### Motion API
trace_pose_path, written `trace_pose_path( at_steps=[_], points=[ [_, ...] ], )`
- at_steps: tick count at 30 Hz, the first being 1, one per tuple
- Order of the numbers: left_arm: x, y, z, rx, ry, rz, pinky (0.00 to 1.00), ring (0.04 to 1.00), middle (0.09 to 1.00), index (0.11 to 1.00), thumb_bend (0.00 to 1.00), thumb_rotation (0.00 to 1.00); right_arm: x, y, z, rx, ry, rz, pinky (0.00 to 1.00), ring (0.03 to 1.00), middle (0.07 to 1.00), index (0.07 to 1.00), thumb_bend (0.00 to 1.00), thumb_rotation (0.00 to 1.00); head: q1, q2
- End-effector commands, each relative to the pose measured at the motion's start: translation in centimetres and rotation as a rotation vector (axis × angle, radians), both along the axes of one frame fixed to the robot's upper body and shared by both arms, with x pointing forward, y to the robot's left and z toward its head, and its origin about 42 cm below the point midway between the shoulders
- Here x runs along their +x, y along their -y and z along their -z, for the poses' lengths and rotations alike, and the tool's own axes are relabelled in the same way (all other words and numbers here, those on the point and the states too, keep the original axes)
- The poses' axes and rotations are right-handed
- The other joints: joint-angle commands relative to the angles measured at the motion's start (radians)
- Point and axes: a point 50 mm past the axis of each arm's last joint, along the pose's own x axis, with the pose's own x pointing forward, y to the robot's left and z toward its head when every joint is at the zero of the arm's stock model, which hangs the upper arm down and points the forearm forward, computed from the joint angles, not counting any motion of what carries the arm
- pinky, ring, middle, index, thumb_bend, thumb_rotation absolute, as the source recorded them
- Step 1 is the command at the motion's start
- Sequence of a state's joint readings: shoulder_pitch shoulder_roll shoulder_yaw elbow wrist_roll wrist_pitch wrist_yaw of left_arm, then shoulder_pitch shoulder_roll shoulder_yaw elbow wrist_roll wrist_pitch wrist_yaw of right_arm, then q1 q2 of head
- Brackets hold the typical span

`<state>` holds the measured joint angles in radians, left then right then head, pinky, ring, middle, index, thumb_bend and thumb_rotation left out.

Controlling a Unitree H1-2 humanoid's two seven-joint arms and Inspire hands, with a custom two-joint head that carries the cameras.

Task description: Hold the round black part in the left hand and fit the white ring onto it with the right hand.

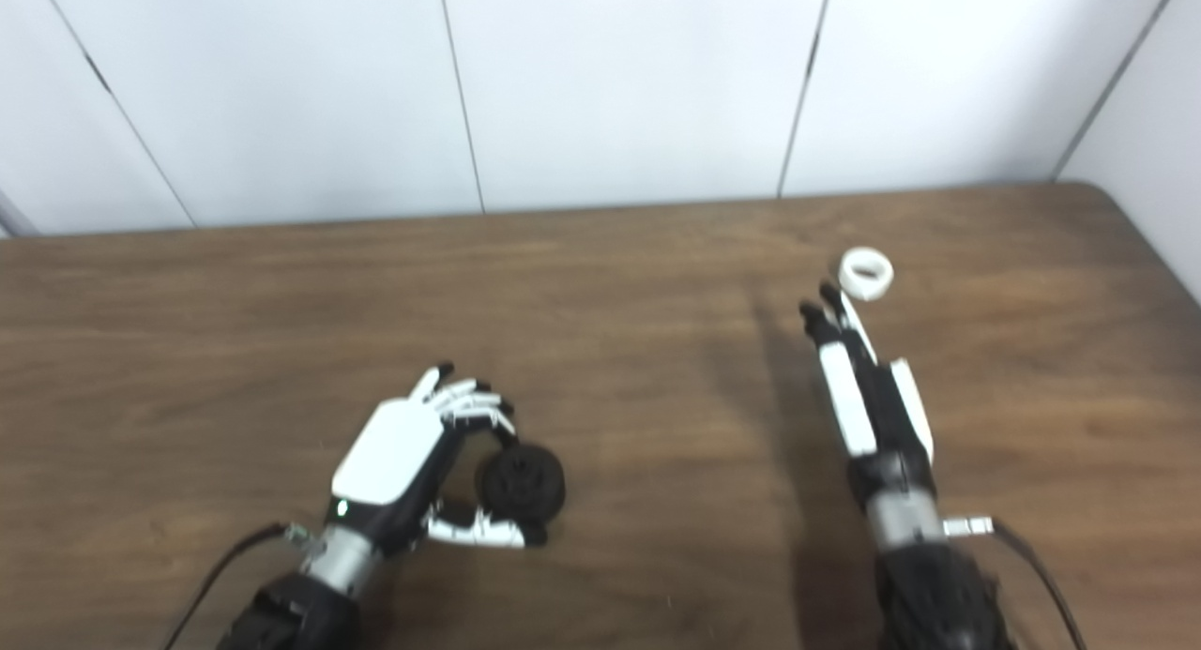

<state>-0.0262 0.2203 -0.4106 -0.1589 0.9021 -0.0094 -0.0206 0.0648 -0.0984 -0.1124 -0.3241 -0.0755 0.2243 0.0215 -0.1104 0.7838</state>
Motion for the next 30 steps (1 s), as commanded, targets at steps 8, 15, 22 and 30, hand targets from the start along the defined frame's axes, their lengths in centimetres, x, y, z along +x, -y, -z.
trace_pose_path(
  at_steps=[8,15,22,30],
  points=[
    [-0.2,0.6,0.1,0.030,-0.022,0.025,1.00,0.862,0.761,0.486,0.52,0.06,1.3,1.3,-3.6,-0.067,0.112,0.028,0.97,0.936,0.912,0.944,0.50,0.97,-0.012,0.009],
    [-0.4,0.6,0.1,0.030,-0.038,0.024,1.00,0.869,0.765,0.486,0.52,0.06,2.4,3.0,-5.6,-0.342,0.104,0.135,0.87,0.891,0.888,0.841,0.56,0.73,-0.024,0.011],
    [-0.5,0.4,0.2,0.029,-0.041,0.022,1.00,0.869,0.762,0.486,0.52,0.06,4.4,4.5,-7.5,-0.480,0.130,0.161,0.84,0.869,0.866,0.824,0.65,0.46,-0.053,0.009],
    [-0.6,0.1,0.4,0.033,-0.050,0.018,1.00,0.864,0.761,0.486,0.52,0.06,7.6,6.6,-8.8,-0.652,0.146,0.191,0.92,0.920,0.886,0.804,0.75,0.34,-0.072,0.000]
  ],
)
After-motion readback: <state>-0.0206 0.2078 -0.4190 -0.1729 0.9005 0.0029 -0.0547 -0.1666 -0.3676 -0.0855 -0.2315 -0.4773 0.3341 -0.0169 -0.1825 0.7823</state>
